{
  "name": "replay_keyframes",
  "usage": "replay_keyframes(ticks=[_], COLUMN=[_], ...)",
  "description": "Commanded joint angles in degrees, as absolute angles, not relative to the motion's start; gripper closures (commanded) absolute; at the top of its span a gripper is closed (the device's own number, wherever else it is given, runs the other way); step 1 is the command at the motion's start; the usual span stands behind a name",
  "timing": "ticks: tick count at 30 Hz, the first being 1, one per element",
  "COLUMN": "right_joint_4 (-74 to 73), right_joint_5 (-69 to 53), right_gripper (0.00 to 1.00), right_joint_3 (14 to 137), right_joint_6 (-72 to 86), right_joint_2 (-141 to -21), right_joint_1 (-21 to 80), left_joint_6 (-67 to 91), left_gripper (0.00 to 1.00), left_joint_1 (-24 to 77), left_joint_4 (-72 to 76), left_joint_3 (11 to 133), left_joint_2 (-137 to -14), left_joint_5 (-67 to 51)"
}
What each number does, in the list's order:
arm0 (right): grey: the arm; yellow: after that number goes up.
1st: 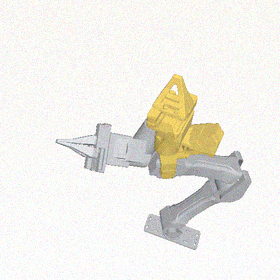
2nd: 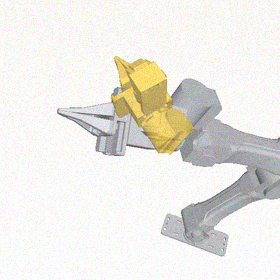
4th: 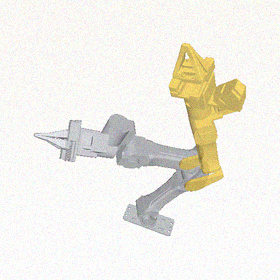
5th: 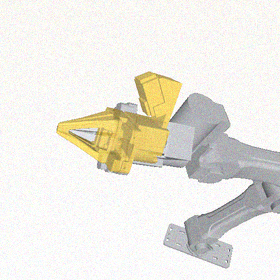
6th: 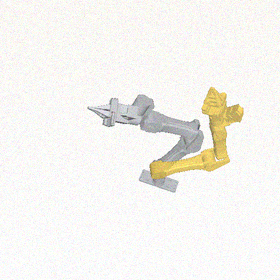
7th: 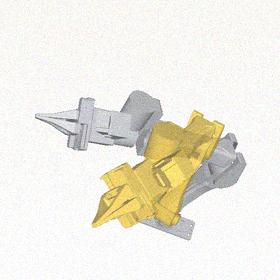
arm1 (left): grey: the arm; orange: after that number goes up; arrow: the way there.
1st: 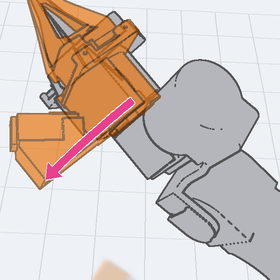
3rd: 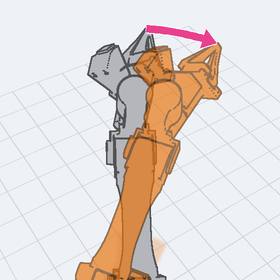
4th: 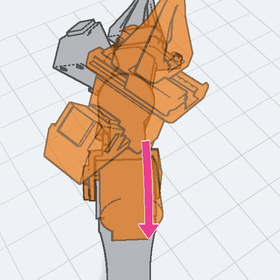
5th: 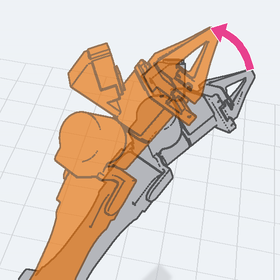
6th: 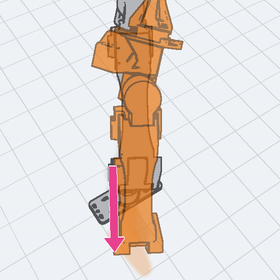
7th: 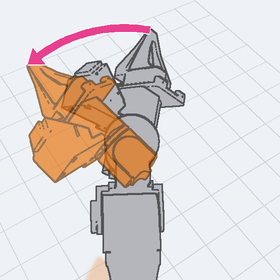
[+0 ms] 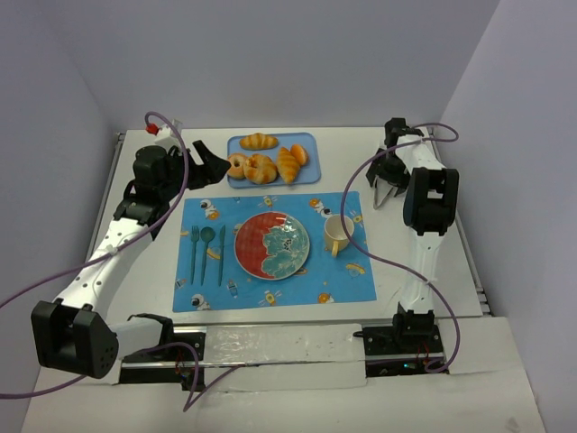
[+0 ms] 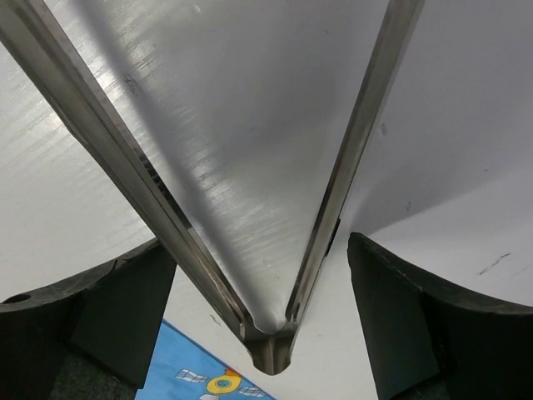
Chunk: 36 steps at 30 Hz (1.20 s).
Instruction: Place the bread
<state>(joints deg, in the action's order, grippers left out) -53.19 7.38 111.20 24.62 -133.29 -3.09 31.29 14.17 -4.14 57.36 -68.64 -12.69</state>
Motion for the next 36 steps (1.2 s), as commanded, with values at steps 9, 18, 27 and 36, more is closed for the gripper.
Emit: replay_keyframes(ticks=[9, 18, 27, 36], right_joint_4=[-53.8, -53.5, -53.3, -53.7], right_joint_5=[6.9, 9.1, 7.4, 9.2], right_gripper=[0.37, 0.62, 0.62, 0.60], right_joint_3=[112.8, 112.1, 113.3, 113.2], right_joint_6=[25.0, 25.8, 26.7, 26.1], right_joint_2=[-136.5, -133.0, -123.2, -113.2], right_joint_1=[-3.5, -3.3, -3.2, -0.3], left_joint_6=[31.7, 31.7, 31.9, 31.9], left_gripper=[0.13, 0.13, 0.13, 0.13], left_joint_1=[14.0, 14.0, 14.0, 14.0], left_joint_4=[-3.3, -3.3, -3.1, -3.1], left_joint_3=[60.4, 60.3, 60.1, 60.0], left_joint_2=[-68.8, -69.1, -69.5, -69.9], left_joint_5=[-13.9, -14.1, -14.1, -14.3])
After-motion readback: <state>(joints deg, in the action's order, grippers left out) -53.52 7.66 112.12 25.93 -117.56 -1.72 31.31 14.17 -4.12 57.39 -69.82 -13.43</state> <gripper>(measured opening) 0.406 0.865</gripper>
